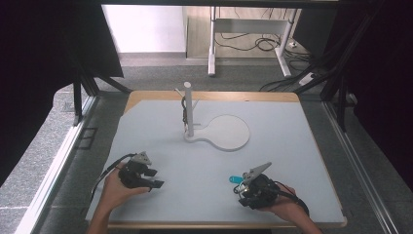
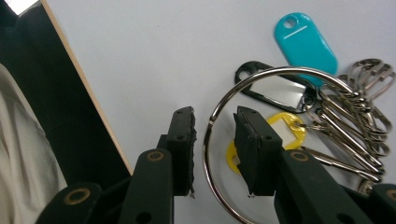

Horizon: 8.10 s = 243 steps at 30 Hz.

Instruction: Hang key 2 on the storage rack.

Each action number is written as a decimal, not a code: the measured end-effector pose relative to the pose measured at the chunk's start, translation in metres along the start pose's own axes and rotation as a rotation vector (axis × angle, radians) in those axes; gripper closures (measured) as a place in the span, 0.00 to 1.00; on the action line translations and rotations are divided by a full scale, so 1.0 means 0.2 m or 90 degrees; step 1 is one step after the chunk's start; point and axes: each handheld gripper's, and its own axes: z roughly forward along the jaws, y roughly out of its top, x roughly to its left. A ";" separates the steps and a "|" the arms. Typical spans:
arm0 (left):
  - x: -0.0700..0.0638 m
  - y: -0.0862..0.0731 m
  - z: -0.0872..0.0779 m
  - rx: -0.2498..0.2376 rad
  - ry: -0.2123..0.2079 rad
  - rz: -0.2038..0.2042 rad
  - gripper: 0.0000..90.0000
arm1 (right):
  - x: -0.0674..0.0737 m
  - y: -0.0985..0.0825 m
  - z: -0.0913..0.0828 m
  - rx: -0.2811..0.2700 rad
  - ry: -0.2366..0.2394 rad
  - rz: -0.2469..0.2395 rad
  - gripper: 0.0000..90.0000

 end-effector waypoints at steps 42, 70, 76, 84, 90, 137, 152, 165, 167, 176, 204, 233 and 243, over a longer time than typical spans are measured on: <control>0.01 -0.05 0.02 0.001 -0.009 -0.016 0.49 | -0.10 0.08 -0.04 -0.009 0.055 0.075 0.97; 0.01 -0.05 0.03 0.008 -0.008 -0.014 0.48 | -0.34 0.32 -0.38 -0.045 0.085 0.123 0.97; 0.01 -0.05 0.02 0.005 -0.004 -0.017 0.47 | -0.40 0.34 -0.44 -0.077 0.114 0.150 0.97; 0.01 -0.05 0.01 0.003 -0.003 -0.019 0.47 | -0.47 0.39 -0.52 -0.089 0.094 0.165 0.97; 0.01 -0.05 0.02 0.012 -0.005 -0.012 0.47 | -0.50 0.42 -0.56 -0.091 0.085 0.167 0.97; 0.01 -0.05 0.03 0.006 -0.010 -0.012 0.47 | -0.63 0.65 -0.71 -0.128 0.053 0.192 0.97; 0.02 -0.05 0.03 0.009 -0.010 -0.009 0.47 | -0.68 0.69 -0.71 -0.111 0.050 0.208 0.97; 0.02 -0.05 0.03 0.006 -0.010 -0.009 0.48 | -0.71 0.78 -0.72 -0.119 0.051 0.217 0.97; 0.02 -0.05 0.02 0.004 -0.010 -0.010 0.48 | -0.70 0.79 -0.72 -0.120 0.051 0.218 0.97; 0.02 -0.05 0.02 -0.002 -0.011 -0.013 0.48 | -0.72 0.85 -0.71 -0.127 0.052 0.218 0.97; 0.02 -0.05 0.00 -0.028 -0.014 -0.013 0.48 | -0.79 1.03 -0.59 -0.127 0.059 0.224 0.97; 0.03 -0.06 -0.03 -0.039 -0.018 -0.012 0.48 | -0.78 1.22 -0.47 -0.119 0.053 0.205 0.97; 0.03 -0.06 -0.04 -0.047 -0.018 -0.014 0.48 | -0.75 1.29 -0.42 -0.113 0.055 0.193 0.97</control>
